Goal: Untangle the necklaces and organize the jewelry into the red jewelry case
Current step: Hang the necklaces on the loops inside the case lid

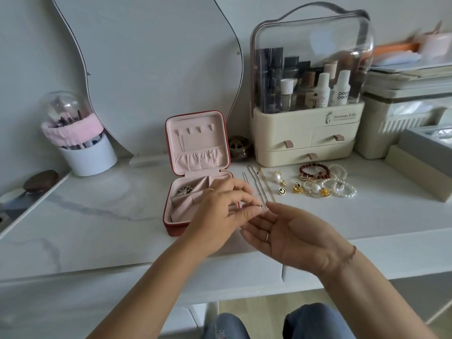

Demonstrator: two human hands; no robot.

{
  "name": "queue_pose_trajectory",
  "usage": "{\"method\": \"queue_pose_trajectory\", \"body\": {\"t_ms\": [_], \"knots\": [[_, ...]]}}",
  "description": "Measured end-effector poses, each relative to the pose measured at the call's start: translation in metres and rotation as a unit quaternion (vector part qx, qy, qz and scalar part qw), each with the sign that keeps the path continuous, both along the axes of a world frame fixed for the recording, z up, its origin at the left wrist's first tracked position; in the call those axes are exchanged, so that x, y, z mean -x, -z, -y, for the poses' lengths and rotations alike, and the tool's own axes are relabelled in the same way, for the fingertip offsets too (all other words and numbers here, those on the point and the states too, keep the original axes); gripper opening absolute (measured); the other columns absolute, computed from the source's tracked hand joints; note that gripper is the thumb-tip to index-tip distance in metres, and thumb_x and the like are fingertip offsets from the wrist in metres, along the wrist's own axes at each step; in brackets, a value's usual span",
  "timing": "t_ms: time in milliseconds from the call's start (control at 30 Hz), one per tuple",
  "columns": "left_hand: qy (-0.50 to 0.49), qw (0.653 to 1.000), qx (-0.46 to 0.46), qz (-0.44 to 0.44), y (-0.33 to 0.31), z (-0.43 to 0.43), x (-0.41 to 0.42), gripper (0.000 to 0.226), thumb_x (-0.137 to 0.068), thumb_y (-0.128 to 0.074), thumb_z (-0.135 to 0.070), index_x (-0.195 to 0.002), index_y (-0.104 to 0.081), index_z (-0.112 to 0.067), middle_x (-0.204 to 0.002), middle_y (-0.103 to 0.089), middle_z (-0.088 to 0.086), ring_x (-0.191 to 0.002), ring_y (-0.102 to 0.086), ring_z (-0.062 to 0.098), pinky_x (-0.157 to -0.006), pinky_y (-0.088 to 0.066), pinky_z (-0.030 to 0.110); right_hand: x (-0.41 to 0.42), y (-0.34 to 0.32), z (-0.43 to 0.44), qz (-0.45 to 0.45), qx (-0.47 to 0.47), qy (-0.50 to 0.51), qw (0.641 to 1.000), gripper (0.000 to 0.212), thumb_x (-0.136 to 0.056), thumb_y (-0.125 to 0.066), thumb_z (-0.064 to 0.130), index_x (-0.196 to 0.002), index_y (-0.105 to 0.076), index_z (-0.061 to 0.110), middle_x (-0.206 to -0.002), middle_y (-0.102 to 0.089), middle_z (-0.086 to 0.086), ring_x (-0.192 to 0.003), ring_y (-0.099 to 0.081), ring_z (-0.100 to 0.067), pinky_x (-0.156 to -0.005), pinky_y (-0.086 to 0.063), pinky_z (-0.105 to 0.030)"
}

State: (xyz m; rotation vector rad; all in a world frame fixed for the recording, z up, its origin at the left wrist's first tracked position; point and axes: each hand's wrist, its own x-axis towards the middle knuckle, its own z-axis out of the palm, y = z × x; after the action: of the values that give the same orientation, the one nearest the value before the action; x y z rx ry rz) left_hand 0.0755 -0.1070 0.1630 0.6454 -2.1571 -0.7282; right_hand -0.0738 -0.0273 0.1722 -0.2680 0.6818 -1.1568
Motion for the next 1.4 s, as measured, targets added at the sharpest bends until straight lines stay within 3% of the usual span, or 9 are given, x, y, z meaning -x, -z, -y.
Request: {"method": "queue_pose_trajectory", "body": {"t_ms": [100, 167, 267, 367, 500, 667, 933, 1167, 1400], "knots": [[0.027, 0.998, -0.054, -0.014, 0.000, 0.003, -0.012, 0.006, -0.081, -0.074, -0.021, -0.085, -0.074, -0.017, -0.114, -0.056, -0.011, -0.108, -0.058, 0.007, -0.087, -0.051, 0.022, 0.001, -0.014, 0.030, -0.047, 0.008, -0.006, 0.999, 0.031, -0.092, -0.043, 0.021, -0.097, -0.064, -0.001, -0.094, -0.069, -0.014, -0.082, -0.067, -0.024, -0.073, -0.057, -0.033], [-0.004, 1.000, -0.023, -0.001, -0.002, 0.009, -0.020, 0.005, -0.079, -0.073, -0.028, -0.082, -0.074, -0.024, -0.125, -0.054, -0.014, -0.118, -0.053, 0.011, -0.098, -0.043, 0.021, -0.001, -0.025, 0.052, -0.090, 0.007, -0.014, 0.996, 0.032, -0.097, -0.038, 0.021, -0.098, -0.063, 0.002, -0.093, -0.070, -0.012, -0.078, -0.068, -0.022, -0.066, -0.056, -0.028], [-0.055, 0.997, 0.035, 0.051, -0.011, 0.020, -0.032, 0.004, -0.079, -0.075, -0.033, -0.082, -0.073, -0.032, -0.129, -0.054, -0.016, -0.123, -0.046, 0.002, -0.103, -0.028, 0.010, -0.006, -0.041, 0.082, -0.136, 0.007, 0.000, 0.991, 0.030, -0.100, -0.036, 0.020, -0.094, -0.060, 0.002, -0.093, -0.068, -0.013, -0.082, -0.066, -0.024, -0.074, -0.055, -0.033], [-0.037, 0.997, -0.015, 0.069, -0.022, 0.028, -0.042, 0.004, -0.082, -0.073, -0.028, -0.085, -0.074, -0.025, -0.122, -0.056, -0.019, -0.116, -0.049, -0.006, -0.097, -0.031, 0.006, -0.013, -0.058, 0.106, -0.164, 0.035, 0.020, 0.986, 0.025, -0.098, -0.041, 0.014, -0.092, -0.062, 0.001, -0.093, -0.067, -0.015, -0.086, -0.064, -0.026, -0.083, -0.052, -0.038], [-0.101, 0.988, -0.101, -0.054, -0.036, 0.049, -0.047, 0.009, -0.088, -0.065, -0.030, -0.089, -0.071, -0.023, -0.093, -0.070, -0.010, -0.089, -0.063, 0.001, -0.080, -0.045, 0.013, -0.024, -0.067, 0.127, -0.240, 0.105, -0.013, 0.965, 0.027, -0.097, -0.045, 0.019, -0.086, -0.068, 0.011, -0.101, -0.065, -0.010, -0.095, -0.061, -0.021, -0.084, -0.047, -0.035], [-0.139, 0.951, -0.222, -0.165, -0.050, 0.085, -0.035, 0.008, -0.090, -0.065, -0.025, -0.094, -0.071, -0.024, -0.090, -0.074, -0.006, -0.087, -0.067, 0.004, -0.082, -0.050, 0.022, -0.038, -0.066, 0.149, -0.306, 0.174, -0.024, 0.936, 0.025, -0.095, -0.049, 0.023, -0.090, -0.073, 0.021, -0.107, -0.066, 0.002, -0.104, -0.055, -0.013, -0.092, -0.034, -0.032], [-0.135, 0.924, -0.296, -0.202, -0.061, 0.111, -0.021, 0.011, -0.086, -0.069, -0.018, -0.076, -0.072, -0.020, -0.057, -0.064, -0.012, -0.052, -0.051, -0.002, -0.055, -0.041, 0.011, -0.042, -0.063, 0.172, -0.327, 0.199, -0.026, 0.923, 0.026, -0.095, -0.047, 0.023, -0.095, -0.073, 0.022, -0.098, -0.065, 0.005, -0.093, -0.054, -0.012, -0.089, -0.034, -0.030], [-0.101, 0.908, -0.331, -0.237, -0.055, 0.124, -0.029, 0.010, -0.088, -0.065, -0.013, -0.087, -0.074, -0.010, -0.075, -0.070, 0.001, -0.071, -0.061, 0.011, -0.073, -0.047, 0.026, -0.034, -0.058, 0.181, -0.307, 0.192, -0.006, 0.932, 0.024, -0.095, -0.049, 0.023, -0.100, -0.072, 0.019, -0.103, -0.066, -0.001, -0.096, -0.060, -0.015, -0.084, -0.043, -0.028], [-0.073, 0.907, -0.329, -0.254, -0.057, 0.127, -0.043, 0.010, -0.078, -0.068, -0.015, -0.071, -0.076, -0.017, -0.075, -0.071, 0.001, -0.072, -0.065, 0.011, -0.076, -0.044, 0.028, -0.035, -0.057, 0.186, -0.208, 0.170, 0.012, 0.963, 0.023, -0.094, -0.051, 0.024, -0.089, -0.071, 0.013, -0.088, -0.071, -0.003, -0.082, -0.064, -0.015, -0.095, -0.045, -0.033]]}}
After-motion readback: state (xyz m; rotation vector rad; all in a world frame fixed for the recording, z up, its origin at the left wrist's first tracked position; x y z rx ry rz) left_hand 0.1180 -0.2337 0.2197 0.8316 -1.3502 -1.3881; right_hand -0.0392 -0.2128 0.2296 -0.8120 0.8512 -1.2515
